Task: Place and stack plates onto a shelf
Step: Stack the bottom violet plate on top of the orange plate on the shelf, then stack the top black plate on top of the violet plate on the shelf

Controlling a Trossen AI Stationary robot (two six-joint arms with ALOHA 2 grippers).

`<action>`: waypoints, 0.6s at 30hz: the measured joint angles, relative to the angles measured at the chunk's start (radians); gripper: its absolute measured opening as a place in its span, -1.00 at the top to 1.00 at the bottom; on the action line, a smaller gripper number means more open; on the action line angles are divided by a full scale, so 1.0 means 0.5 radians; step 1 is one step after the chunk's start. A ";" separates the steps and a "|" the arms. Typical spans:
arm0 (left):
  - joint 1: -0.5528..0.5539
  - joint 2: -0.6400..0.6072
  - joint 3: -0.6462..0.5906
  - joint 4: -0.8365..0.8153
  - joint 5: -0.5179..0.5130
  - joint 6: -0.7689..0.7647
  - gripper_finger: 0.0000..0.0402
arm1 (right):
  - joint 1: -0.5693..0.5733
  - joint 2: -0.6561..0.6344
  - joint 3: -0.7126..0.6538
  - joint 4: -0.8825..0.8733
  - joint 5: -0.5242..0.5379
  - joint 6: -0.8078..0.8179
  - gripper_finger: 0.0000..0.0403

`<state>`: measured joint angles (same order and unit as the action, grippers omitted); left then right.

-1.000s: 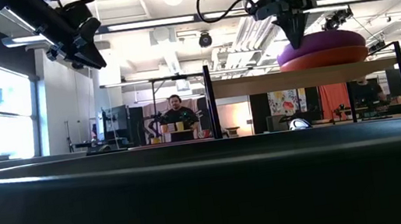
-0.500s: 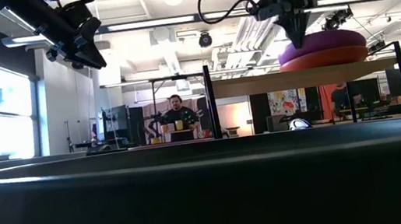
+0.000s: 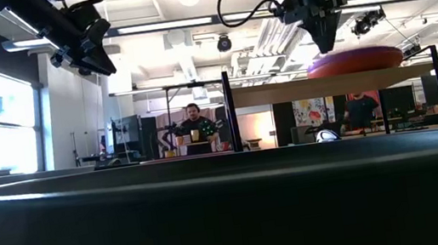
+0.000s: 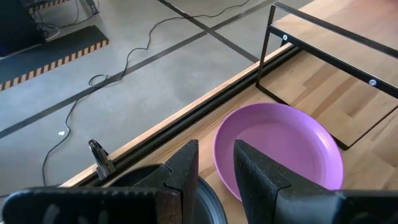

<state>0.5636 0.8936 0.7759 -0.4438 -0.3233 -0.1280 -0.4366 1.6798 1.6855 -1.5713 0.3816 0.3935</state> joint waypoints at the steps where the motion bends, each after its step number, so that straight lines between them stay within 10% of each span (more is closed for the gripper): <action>1: 0.000 0.000 0.001 0.000 0.000 0.000 0.55 | 0.001 0.000 0.000 0.000 -0.035 0.002 0.51; 18: 0.009 -0.009 0.000 -0.013 0.001 0.105 0.55 | 0.055 -0.001 0.005 0.042 -0.503 0.281 0.51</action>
<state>0.5681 0.8891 0.7760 -0.4505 -0.3229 -0.0753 -0.4091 1.6794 1.6882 -1.5505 0.1300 0.5342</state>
